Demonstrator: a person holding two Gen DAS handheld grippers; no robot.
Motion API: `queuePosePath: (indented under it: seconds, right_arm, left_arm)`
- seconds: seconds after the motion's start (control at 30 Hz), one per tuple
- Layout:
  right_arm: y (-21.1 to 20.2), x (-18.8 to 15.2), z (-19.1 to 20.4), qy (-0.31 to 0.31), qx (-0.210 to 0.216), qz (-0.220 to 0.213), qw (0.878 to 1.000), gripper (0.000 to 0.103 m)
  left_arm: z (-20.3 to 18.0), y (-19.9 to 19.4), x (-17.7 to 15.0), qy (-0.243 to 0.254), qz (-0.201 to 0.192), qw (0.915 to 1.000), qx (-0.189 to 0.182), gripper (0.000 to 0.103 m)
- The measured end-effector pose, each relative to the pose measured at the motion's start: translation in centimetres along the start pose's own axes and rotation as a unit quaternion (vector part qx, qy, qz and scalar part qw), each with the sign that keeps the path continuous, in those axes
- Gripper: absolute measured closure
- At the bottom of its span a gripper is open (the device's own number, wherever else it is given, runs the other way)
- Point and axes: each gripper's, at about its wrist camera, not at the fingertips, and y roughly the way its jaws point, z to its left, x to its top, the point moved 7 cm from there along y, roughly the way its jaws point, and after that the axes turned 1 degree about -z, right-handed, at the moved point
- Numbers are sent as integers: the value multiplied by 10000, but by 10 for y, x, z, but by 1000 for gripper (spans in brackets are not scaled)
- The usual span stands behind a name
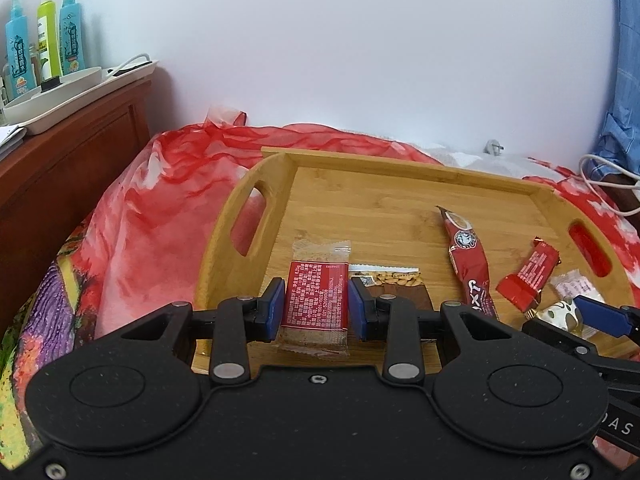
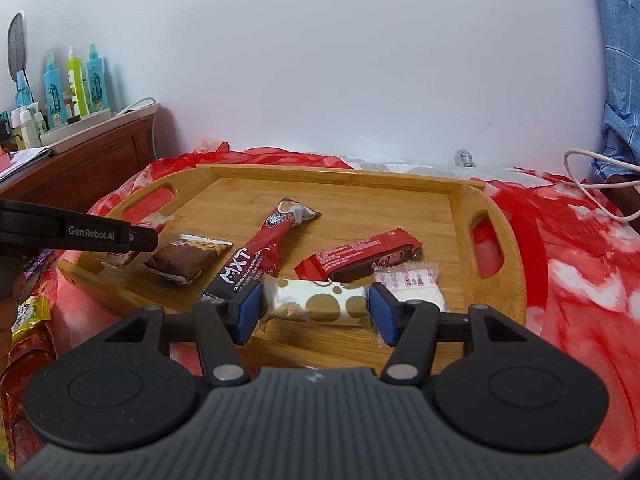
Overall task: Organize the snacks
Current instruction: 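Carry the wafer packet with the left tool while the right tool carries the gold-dotted wrapper over the tray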
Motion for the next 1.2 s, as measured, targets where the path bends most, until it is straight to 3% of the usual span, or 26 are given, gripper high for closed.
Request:
queuePosePath:
  seconds: [0.87, 1.03, 1.1, 1.2]
  right_arm:
    - [7, -2, 3, -59, 11, 39, 10000, 41]
    - [5, -1, 5, -45, 37, 28, 10000, 37]
    - [4, -1, 5, -48, 58, -6, 10000, 29]
    - [0, 2, 7, -81, 88, -78, 9999, 27]
  left_arm:
    - [-6, 13, -3, 198, 129, 9997, 76, 71]
    - [-6, 12, -4, 185, 162, 9997, 73, 70]
    - [-6, 11, -4, 181, 165, 9997, 75, 70]
    - [-7, 7, -3, 214, 130, 9997, 84, 69]
